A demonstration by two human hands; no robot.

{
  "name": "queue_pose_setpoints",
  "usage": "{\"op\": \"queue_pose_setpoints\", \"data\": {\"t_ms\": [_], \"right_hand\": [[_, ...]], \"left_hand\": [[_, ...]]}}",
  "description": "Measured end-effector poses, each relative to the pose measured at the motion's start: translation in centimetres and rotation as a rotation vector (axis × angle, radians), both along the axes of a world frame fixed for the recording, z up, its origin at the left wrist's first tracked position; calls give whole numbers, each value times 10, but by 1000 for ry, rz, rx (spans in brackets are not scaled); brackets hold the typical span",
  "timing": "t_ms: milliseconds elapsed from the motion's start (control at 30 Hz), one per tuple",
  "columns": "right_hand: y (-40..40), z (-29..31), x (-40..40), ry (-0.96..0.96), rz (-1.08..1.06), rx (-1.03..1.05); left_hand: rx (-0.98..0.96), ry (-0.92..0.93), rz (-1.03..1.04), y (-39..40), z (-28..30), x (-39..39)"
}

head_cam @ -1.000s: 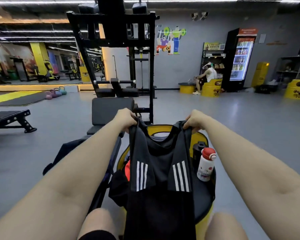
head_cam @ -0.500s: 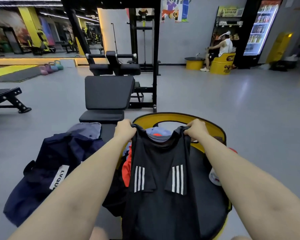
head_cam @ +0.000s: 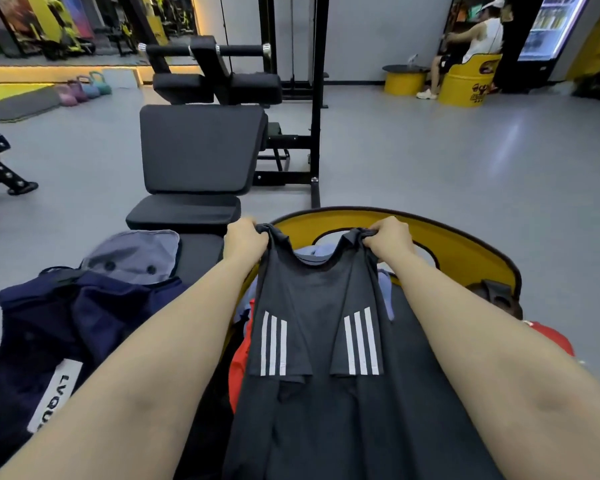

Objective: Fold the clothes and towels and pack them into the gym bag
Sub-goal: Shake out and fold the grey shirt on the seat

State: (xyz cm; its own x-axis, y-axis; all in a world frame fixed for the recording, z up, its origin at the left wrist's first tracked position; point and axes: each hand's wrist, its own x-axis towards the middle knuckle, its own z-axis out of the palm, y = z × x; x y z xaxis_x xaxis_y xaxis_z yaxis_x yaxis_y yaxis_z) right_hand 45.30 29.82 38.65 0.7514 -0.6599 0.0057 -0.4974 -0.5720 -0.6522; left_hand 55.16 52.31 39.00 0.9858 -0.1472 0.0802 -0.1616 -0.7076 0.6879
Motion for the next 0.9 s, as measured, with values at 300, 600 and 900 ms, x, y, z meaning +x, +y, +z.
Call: {"op": "queue_pose_setpoints", "data": {"t_ms": [300, 600, 900], "right_hand": [[-9, -53, 24, 87, 3, 56], [20, -61, -28, 132, 52, 171], [43, -75, -98, 316, 36, 292]], "left_hand": [[76, 84, -57, -11, -51, 21], [118, 189, -116, 19, -72, -30], [112, 210, -167, 46, -75, -92]]}}
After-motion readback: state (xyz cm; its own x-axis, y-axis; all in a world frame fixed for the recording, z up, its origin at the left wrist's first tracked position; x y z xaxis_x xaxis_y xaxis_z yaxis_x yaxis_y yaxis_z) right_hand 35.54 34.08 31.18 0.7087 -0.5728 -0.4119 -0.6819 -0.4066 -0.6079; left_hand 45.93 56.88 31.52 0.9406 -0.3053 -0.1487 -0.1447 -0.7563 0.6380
